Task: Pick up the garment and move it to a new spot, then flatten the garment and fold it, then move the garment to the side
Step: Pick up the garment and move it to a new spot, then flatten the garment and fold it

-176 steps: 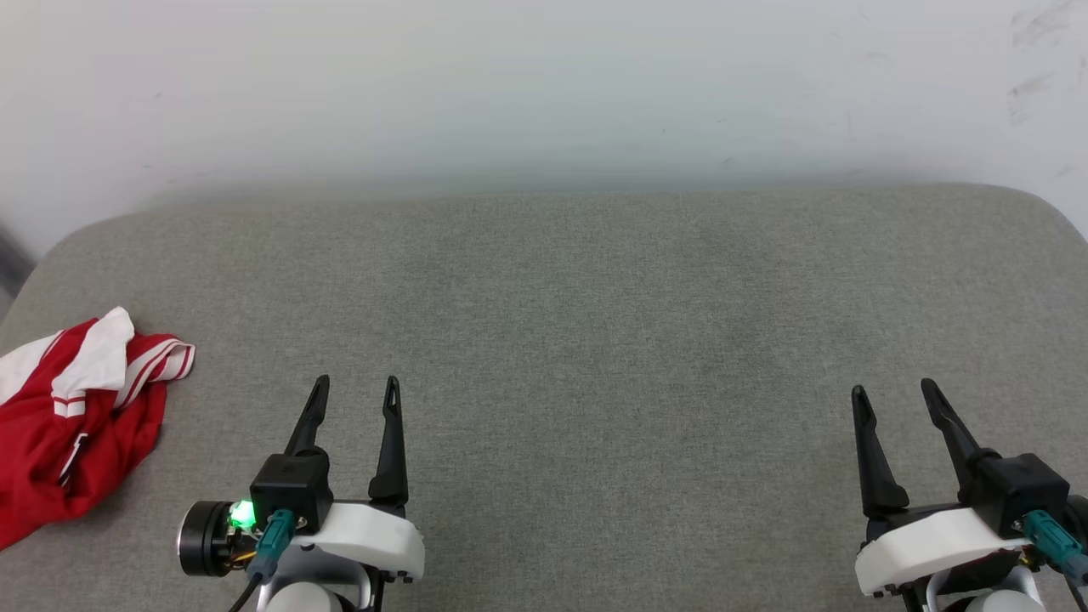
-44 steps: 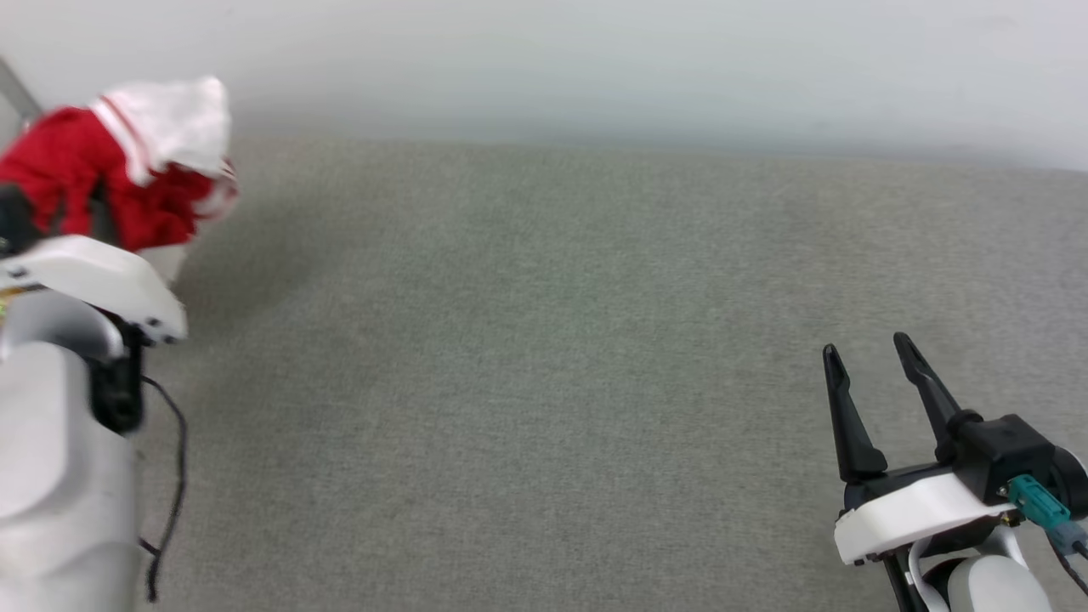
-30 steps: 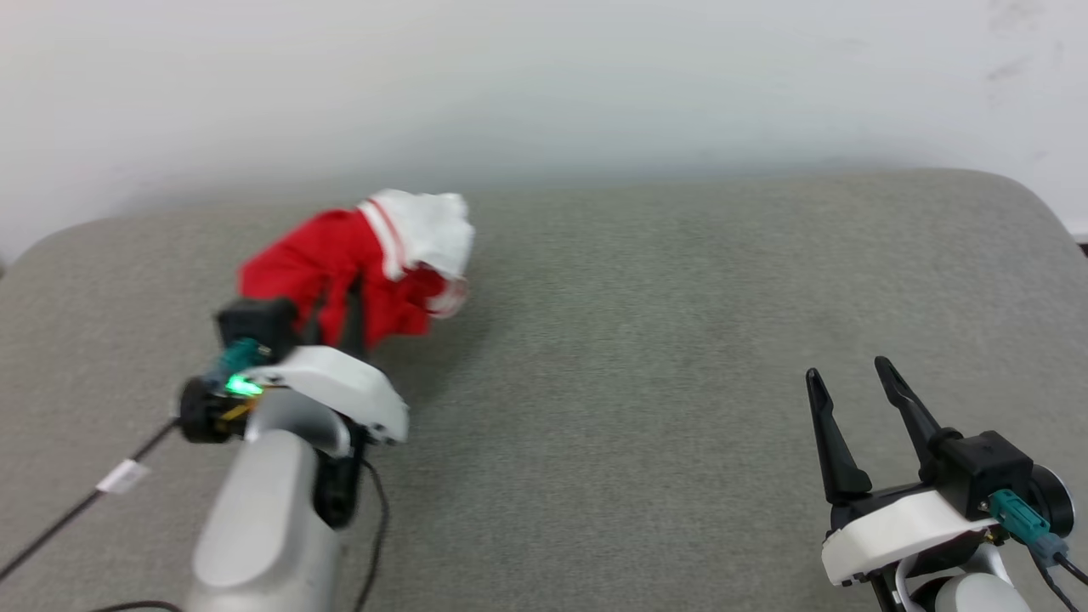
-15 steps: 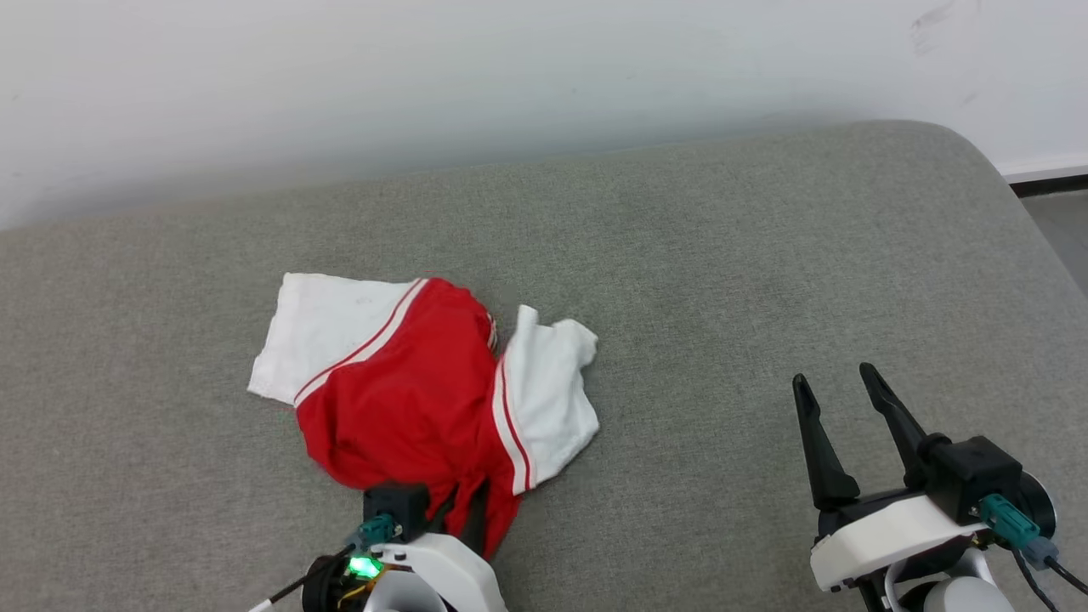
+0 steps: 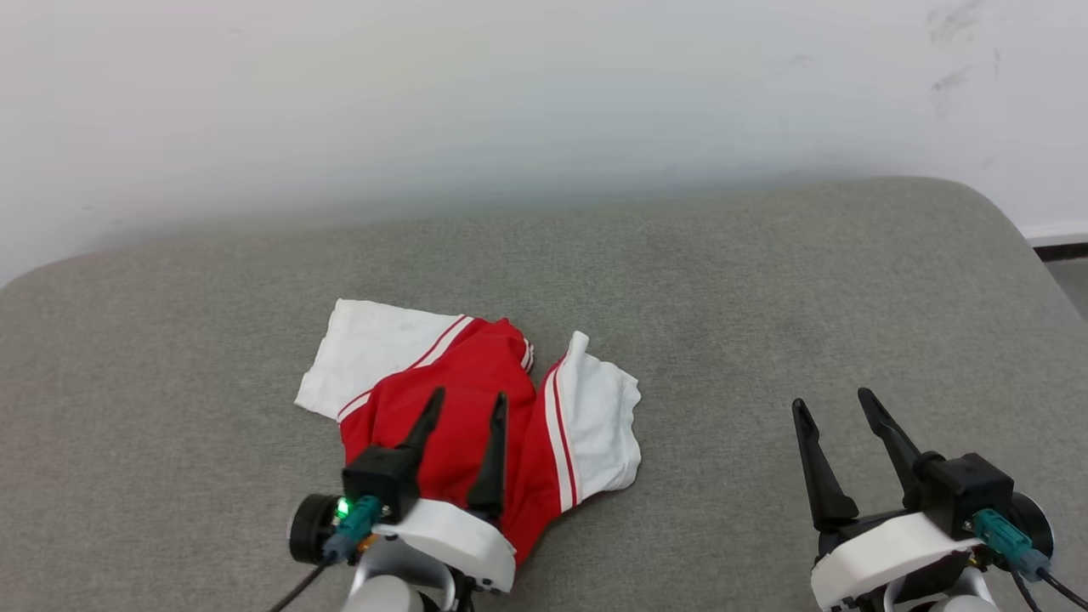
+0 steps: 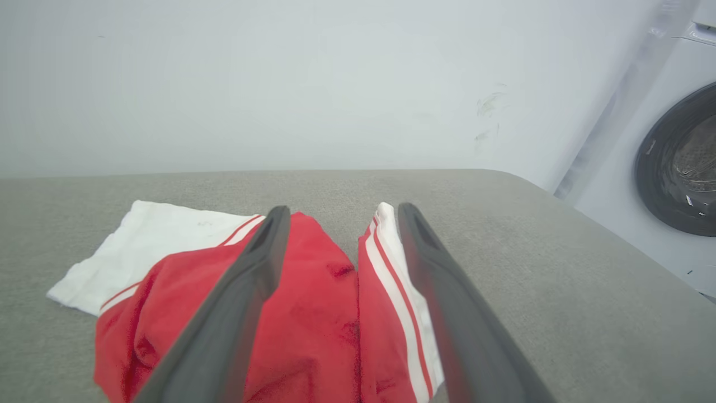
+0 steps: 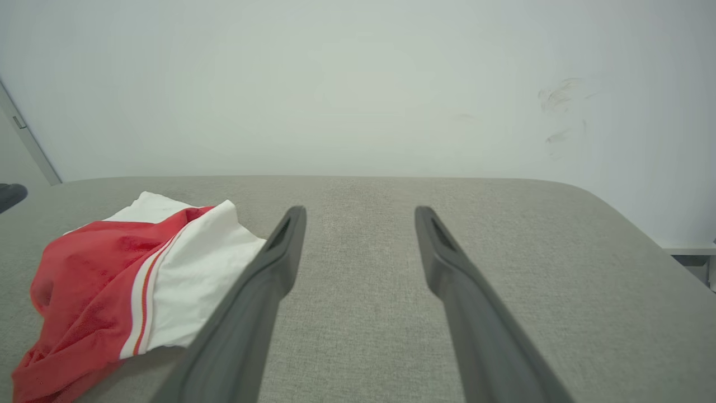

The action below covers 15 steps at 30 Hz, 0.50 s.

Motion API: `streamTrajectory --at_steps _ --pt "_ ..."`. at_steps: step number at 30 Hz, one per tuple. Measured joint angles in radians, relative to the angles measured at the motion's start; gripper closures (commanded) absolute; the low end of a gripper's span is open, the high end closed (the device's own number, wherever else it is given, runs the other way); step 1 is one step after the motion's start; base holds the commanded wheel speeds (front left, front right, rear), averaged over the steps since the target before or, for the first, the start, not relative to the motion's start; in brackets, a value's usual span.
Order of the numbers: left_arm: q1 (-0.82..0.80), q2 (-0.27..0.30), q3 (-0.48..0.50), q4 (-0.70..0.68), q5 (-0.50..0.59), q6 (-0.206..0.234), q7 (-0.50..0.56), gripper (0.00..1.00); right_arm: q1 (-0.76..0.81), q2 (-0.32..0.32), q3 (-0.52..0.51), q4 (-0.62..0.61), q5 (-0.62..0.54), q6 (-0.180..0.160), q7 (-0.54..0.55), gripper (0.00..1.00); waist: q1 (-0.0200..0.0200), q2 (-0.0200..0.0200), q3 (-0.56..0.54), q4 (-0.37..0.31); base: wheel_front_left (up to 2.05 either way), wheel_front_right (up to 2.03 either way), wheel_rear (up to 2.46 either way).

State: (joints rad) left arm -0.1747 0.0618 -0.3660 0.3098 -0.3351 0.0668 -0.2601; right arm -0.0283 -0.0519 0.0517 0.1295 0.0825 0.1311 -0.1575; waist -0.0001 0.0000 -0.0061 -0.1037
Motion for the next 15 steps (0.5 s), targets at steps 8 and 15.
streamTrajectory --at_steps 8,15 --pt "0.044 0.043 0.127 -0.081 0.023 0.035 -0.001 0.0 0.018 0.0 -0.006 -0.02 -0.002 0.0 0.018 0.0 0.0 0.0 -0.022 0.027 0.0 0.0 0.0" --pt "0.116 0.073 0.222 -0.124 0.035 0.036 -0.003 0.0 0.034 0.0 -0.001 -0.032 -0.001 0.0 0.034 0.0 0.0 0.0 -0.033 0.033 0.0 0.0 0.0"
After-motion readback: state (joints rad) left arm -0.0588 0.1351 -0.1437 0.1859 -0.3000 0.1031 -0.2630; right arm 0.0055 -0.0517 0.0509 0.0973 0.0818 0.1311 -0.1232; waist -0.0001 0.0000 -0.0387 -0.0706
